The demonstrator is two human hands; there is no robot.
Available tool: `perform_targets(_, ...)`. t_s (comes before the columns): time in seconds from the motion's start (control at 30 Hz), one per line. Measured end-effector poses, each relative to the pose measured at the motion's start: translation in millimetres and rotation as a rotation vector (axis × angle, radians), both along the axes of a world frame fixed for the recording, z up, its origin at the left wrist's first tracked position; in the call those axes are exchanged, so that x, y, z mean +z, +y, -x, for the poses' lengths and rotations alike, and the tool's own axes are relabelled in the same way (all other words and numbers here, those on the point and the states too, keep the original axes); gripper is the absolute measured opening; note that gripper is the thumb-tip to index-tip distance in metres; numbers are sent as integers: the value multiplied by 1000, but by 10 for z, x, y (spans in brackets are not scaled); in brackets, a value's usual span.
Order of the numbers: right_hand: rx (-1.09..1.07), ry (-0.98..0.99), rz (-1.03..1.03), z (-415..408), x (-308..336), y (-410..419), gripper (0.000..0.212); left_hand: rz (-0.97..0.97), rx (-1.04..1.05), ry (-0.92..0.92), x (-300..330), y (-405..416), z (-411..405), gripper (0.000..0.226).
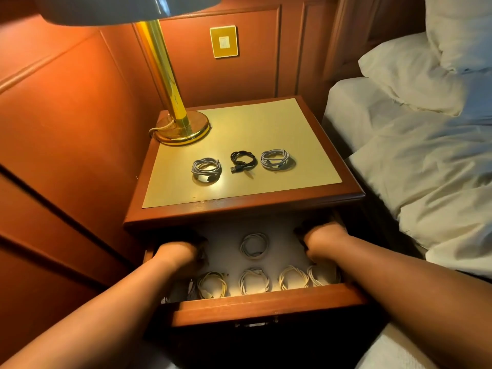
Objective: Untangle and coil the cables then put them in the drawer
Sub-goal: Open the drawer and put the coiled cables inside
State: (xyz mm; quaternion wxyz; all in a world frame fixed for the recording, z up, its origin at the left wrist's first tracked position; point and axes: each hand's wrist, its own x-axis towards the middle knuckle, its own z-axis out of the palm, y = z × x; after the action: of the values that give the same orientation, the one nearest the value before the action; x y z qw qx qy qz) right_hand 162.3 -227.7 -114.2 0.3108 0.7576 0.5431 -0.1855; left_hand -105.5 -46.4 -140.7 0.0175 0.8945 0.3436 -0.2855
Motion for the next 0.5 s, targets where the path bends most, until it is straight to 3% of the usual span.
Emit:
perform_targets(0.13, -80, 201, -157, 186, -38, 116, 35, 60, -84, -166, 15, -159, -191, 63)
perform_targets(0.27, -194, 439, -264, 452, -162, 273, 39, 133, -156, -209, -38, -311, -462, 61)
perform_targets(0.4, -257, 512, -281, 581, -254, 372, 43, 164, -100, -191, -58, -393, -586, 45)
perform_targets(0.5, -273, 527, -289, 572, -297, 385, 41, 191, -78, -234, -120, -391, -536, 47)
